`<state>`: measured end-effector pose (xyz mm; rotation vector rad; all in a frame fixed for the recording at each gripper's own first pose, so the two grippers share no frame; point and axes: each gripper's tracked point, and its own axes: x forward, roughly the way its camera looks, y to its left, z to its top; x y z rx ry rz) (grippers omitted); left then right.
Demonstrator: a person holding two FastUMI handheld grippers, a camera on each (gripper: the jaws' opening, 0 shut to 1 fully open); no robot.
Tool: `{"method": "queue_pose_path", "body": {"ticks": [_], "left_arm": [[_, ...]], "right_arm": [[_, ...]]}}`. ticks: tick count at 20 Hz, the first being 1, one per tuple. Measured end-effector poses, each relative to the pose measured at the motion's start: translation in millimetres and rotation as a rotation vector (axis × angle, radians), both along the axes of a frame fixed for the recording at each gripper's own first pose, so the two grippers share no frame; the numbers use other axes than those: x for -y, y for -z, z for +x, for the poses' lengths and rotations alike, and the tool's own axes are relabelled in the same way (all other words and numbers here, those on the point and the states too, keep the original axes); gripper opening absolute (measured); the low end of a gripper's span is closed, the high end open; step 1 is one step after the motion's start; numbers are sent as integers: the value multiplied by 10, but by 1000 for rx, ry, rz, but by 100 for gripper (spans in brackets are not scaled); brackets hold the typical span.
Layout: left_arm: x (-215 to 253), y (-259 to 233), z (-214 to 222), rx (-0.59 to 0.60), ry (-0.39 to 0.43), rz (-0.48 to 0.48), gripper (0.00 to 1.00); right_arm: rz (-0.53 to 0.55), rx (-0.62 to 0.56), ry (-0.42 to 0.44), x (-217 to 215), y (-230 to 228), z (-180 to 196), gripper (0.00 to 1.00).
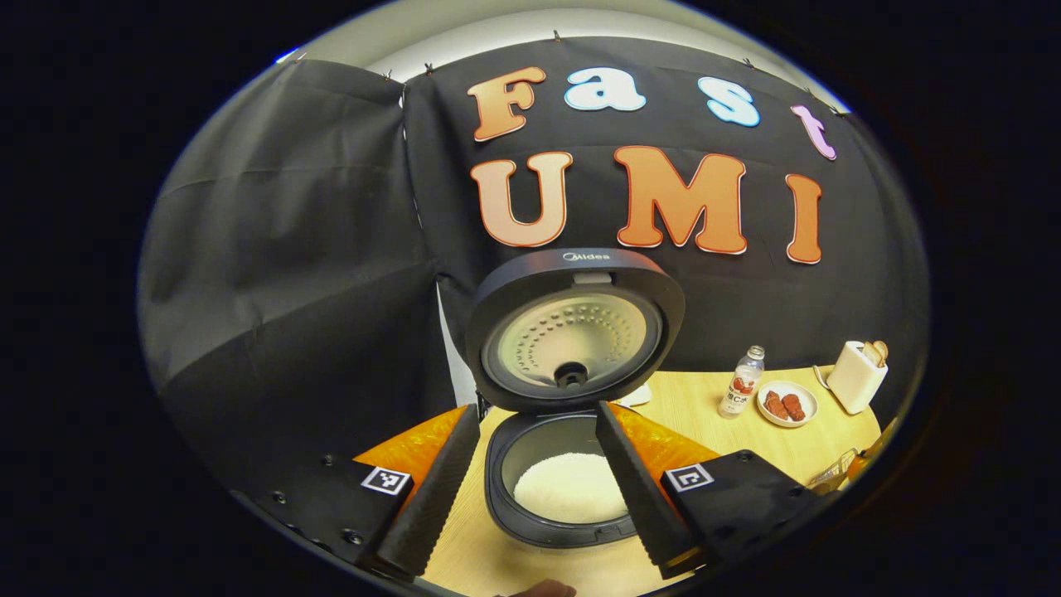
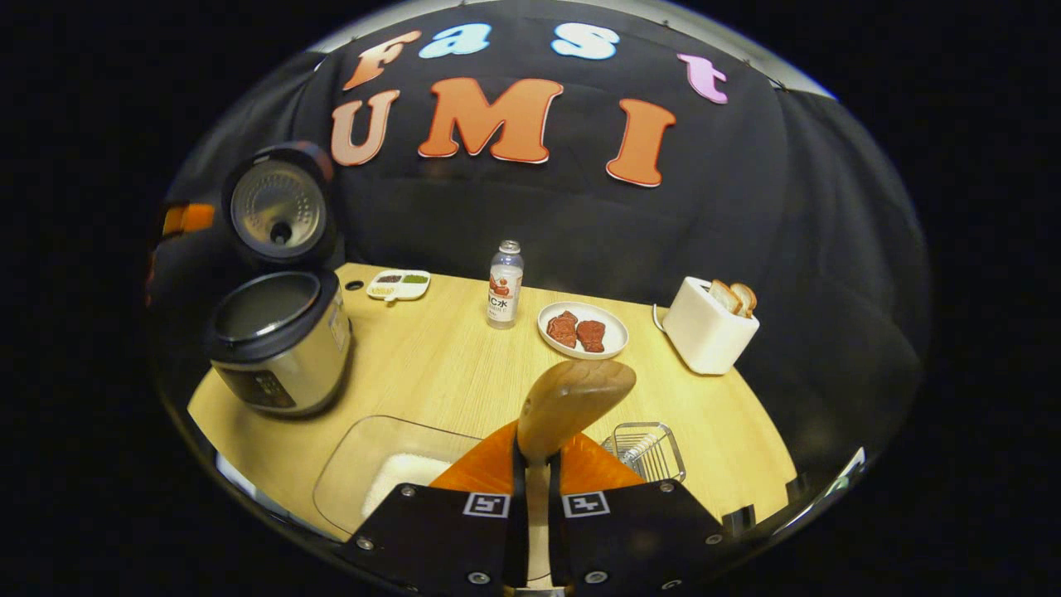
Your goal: Close the left gripper, press the button to open the rice cooker; take a wooden spoon from the chopstick holder with the right hand, scoop a spoonful of rice and pour it into the rice cooker, then put the wooden spoon back into the chopstick holder.
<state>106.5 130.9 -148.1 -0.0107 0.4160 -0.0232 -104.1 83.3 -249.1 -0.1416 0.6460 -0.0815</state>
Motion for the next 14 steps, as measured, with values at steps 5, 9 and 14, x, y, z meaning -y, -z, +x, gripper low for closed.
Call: {"method": "queue_pose_path", "body": {"ticks": [5,9,14], "left_arm": [[-156,47,-37,-6,-32,26,96],[-179,62,-118,-9,-59,25,96],[-98,70,-90,-16,-37,50,96]], "right_arm": [[-164,-10,-82,-139,360,-15,8],[-264,29,-134,-238,460,-12,8],[-207,32,-108,-342,576,-41,8]]}}
